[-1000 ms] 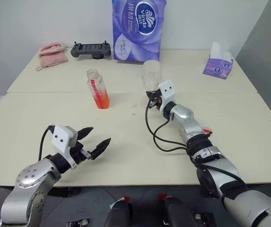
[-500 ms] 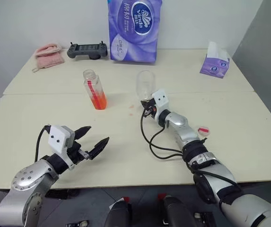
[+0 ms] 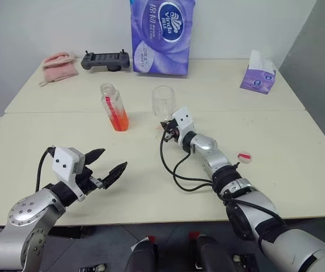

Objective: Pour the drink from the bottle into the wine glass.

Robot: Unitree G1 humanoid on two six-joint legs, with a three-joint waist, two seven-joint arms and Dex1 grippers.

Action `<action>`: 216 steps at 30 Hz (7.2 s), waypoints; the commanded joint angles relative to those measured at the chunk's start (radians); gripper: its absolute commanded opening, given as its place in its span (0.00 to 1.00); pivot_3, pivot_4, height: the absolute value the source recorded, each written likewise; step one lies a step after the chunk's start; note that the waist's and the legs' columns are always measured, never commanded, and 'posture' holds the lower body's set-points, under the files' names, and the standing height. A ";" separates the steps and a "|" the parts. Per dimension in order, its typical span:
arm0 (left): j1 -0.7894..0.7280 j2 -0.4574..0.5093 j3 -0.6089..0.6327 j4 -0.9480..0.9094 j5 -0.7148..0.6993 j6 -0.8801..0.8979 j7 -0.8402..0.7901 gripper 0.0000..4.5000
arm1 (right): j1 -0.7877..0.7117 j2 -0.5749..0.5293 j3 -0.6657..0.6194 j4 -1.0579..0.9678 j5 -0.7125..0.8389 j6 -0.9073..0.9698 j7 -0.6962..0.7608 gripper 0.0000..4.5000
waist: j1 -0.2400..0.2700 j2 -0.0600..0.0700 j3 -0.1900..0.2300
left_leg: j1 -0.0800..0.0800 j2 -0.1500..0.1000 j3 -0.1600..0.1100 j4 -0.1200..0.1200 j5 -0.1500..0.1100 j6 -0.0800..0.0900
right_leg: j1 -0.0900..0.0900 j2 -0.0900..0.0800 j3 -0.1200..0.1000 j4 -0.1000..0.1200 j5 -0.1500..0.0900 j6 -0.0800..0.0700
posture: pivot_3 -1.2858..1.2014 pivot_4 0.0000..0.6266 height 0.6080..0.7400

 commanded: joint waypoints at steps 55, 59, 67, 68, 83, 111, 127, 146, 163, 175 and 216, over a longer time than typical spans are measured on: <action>-0.590 -0.207 -0.103 0.739 0.311 -0.455 0.289 1.00 | 0.514 -0.630 -0.240 -1.680 0.888 1.085 0.118 1.00 | 0.017 -0.002 0.000 | -0.002 -0.001 -0.002 0.003 -0.001 0.001 | 0.002 0.000 -0.002 -0.001 0.000 0.001 | 0.52 0.24 1.00; -0.620 -0.213 -0.115 0.779 0.306 -0.468 0.256 1.00 | 0.540 -0.635 -0.236 -1.691 0.888 1.071 0.108 1.00 | 0.017 -0.002 0.000 | -0.002 -0.001 -0.002 0.002 -0.001 0.001 | 0.002 0.000 -0.002 -0.001 0.000 0.001 | 0.52 0.24 1.00; -0.662 -0.213 -0.120 0.870 0.320 -0.505 0.242 1.00 | 0.569 -0.648 -0.235 -1.702 0.887 1.047 0.088 1.00 | 0.017 -0.002 0.000 | -0.002 -0.001 -0.002 0.003 0.000 0.001 | 0.001 0.000 -0.002 -0.001 0.000 0.001 | 0.52 0.24 1.00; -0.678 -0.213 -0.122 0.899 0.326 -0.516 0.246 1.00 | 0.568 -0.648 -0.235 -1.703 0.891 1.050 0.083 1.00 | 0.017 -0.002 0.000 | -0.002 -0.001 -0.002 0.003 0.000 0.001 | 0.002 0.000 -0.002 -0.001 0.000 0.001 | 0.52 0.24 1.00; -0.983 -0.227 -0.151 1.482 0.402 -0.763 0.239 1.00 | 0.530 -0.664 -0.240 -1.712 0.956 1.078 0.000 1.00 | 0.017 -0.002 0.000 | -0.003 -0.002 -0.002 0.003 -0.001 0.001 | 0.001 0.002 -0.003 -0.001 0.000 0.001 | 0.52 0.24 1.00; -1.154 -0.088 -0.335 1.525 0.655 -0.883 0.252 0.38 | 0.484 -0.589 -0.123 -1.619 0.698 0.864 -0.088 1.00 | 0.016 -0.003 0.000 | -0.003 -0.003 -0.002 0.003 0.000 0.001 | 0.000 0.003 -0.003 -0.001 0.000 0.001 | 0.52 0.24 1.00; -1.323 0.024 -0.513 1.547 0.860 -1.048 0.188 0.38 | 0.496 -0.458 -0.048 -1.516 0.495 0.586 0.031 1.00 | 0.014 -0.003 0.000 | -0.003 -0.002 -0.001 0.003 0.000 0.001 | 0.000 0.004 -0.002 0.000 0.000 0.001 | 0.52 0.24 1.00; -1.437 0.087 -0.683 1.626 1.120 -1.168 0.361 0.38 | 0.552 -0.428 -0.048 -1.586 0.478 0.613 0.005 1.00 | 0.013 -0.003 0.000 | -0.003 -0.002 -0.001 0.003 0.000 0.001 | 0.000 0.004 -0.003 0.000 0.000 0.001 | 0.52 0.24 1.00; -1.533 0.114 -0.791 1.699 1.275 -1.192 0.505 0.38 | 0.572 -0.411 -0.064 -1.565 0.478 0.603 -0.030 1.00 | 0.012 -0.003 0.000 | -0.004 -0.003 -0.001 0.003 0.000 0.001 | 0.000 0.004 -0.003 0.000 0.000 0.001 | 0.52 0.24 1.00; -1.580 0.112 -0.840 1.738 1.326 -1.183 0.555 0.38 | 0.592 -0.410 -0.073 -1.552 0.467 0.573 -0.015 1.00 | 0.009 -0.003 0.000 | -0.004 -0.003 -0.001 0.003 0.000 0.001 | 0.000 0.004 -0.003 0.000 0.000 0.001 | 0.52 0.24 1.00; -1.635 0.107 -0.875 1.762 1.358 -1.176 0.580 0.38 | 0.558 -0.403 -0.078 -1.580 0.471 0.637 -0.039 1.00 | 0.009 -0.003 0.000 | -0.003 -0.003 0.000 0.003 0.000 0.001 | -0.001 0.004 -0.003 0.001 0.000 0.001 | 0.52 0.24 1.00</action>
